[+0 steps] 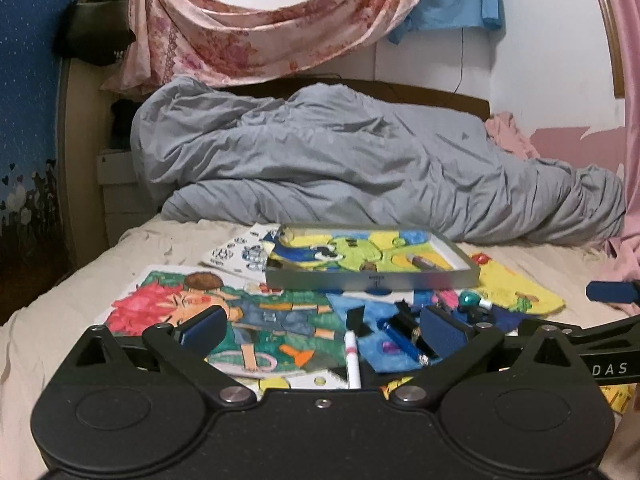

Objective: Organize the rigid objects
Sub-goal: 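Move both tools back over the remaining items on the drawings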

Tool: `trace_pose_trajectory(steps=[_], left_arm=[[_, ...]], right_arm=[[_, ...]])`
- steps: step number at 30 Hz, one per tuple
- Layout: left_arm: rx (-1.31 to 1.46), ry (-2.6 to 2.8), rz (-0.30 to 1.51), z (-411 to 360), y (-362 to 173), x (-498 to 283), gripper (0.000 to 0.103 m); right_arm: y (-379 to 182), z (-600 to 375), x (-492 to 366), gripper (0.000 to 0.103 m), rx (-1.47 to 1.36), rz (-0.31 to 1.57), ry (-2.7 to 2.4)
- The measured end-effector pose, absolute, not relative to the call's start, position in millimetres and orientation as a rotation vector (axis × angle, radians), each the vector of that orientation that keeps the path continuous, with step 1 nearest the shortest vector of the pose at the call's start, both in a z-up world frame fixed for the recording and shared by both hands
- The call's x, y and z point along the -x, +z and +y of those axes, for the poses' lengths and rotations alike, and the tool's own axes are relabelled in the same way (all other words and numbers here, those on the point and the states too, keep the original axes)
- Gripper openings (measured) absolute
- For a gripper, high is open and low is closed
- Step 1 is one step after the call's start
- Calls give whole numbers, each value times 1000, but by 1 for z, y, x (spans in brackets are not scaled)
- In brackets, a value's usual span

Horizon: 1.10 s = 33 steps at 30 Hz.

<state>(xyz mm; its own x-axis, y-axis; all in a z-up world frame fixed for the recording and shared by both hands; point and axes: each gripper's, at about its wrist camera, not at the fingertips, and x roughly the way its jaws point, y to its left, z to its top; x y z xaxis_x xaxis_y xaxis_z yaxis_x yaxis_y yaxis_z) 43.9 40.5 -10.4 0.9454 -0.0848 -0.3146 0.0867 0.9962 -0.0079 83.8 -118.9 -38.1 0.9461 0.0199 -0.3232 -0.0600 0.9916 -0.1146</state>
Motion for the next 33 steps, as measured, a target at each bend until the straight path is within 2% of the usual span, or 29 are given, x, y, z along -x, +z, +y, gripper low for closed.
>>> trace_pose_trajectory(steps=[33], left_arm=[[-18,-89,412,40,-28,-47,102]], right_arm=[[-51,-114,-88,102,143,444,125]])
